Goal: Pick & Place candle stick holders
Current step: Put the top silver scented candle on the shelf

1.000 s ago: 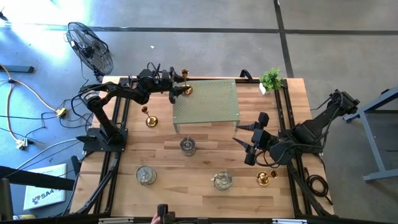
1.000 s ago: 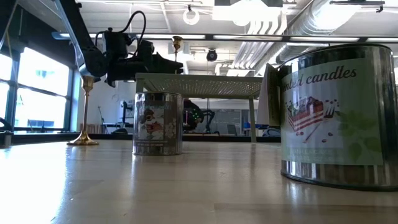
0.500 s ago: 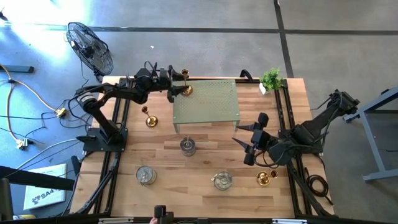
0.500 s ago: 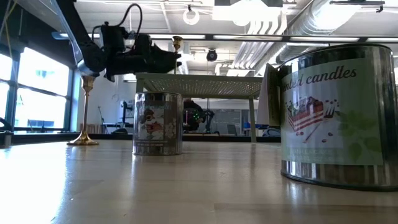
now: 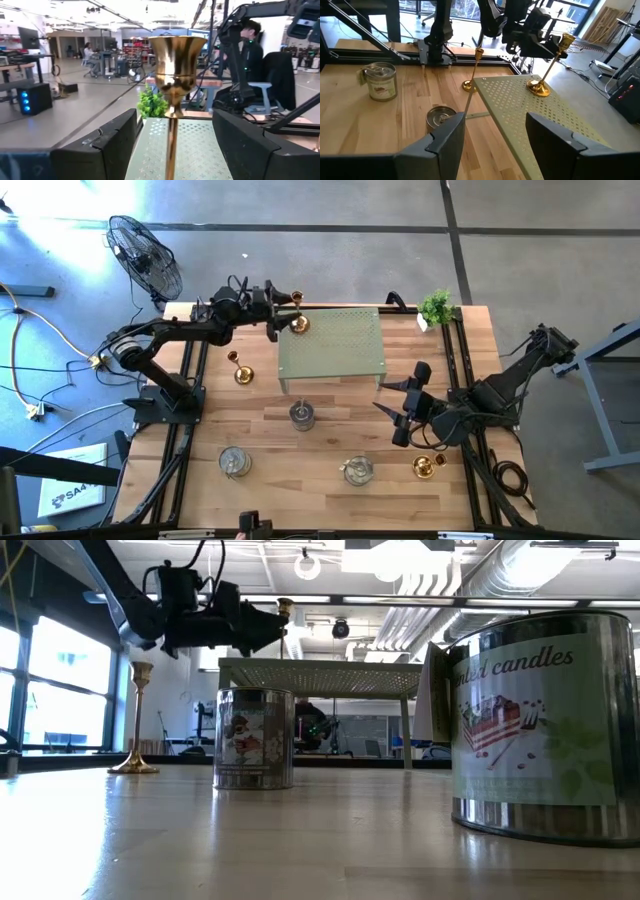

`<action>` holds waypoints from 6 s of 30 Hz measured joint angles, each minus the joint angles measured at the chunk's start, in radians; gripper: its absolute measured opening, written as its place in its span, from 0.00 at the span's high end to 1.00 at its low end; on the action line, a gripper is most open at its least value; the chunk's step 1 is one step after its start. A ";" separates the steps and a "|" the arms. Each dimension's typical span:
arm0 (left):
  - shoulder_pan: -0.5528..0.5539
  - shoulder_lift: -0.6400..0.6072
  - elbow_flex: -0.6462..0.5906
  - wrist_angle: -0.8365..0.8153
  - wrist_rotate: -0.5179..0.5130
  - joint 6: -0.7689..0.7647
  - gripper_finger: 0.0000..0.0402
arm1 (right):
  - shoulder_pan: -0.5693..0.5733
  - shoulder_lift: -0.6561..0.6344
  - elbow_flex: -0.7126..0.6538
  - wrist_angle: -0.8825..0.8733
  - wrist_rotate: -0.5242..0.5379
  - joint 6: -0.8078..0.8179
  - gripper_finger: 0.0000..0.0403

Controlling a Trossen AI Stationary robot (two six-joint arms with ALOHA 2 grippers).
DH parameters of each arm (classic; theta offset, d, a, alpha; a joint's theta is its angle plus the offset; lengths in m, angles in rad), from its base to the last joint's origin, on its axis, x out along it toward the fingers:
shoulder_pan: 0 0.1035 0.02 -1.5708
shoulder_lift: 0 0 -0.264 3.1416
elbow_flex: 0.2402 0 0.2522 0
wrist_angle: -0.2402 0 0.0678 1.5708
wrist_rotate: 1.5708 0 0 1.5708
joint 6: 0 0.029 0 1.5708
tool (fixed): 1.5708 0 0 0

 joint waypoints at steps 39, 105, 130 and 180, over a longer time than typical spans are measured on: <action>-0.001 -0.002 0.249 0.020 0.259 -0.166 0.36 | 0.000 0.000 0.000 -0.001 0.000 -0.010 0.49; -0.285 -0.672 0.312 -1.487 0.160 0.203 0.36 | -0.018 0.003 0.000 -0.002 0.084 0.096 0.49; -0.599 -0.677 0.312 -1.492 -0.416 0.329 0.36 | -0.025 0.075 0.000 0.024 0.038 0.115 0.49; -0.630 -0.676 0.312 -1.583 -0.749 0.314 0.05 | -0.025 0.075 0.000 0.045 -0.001 0.116 0.49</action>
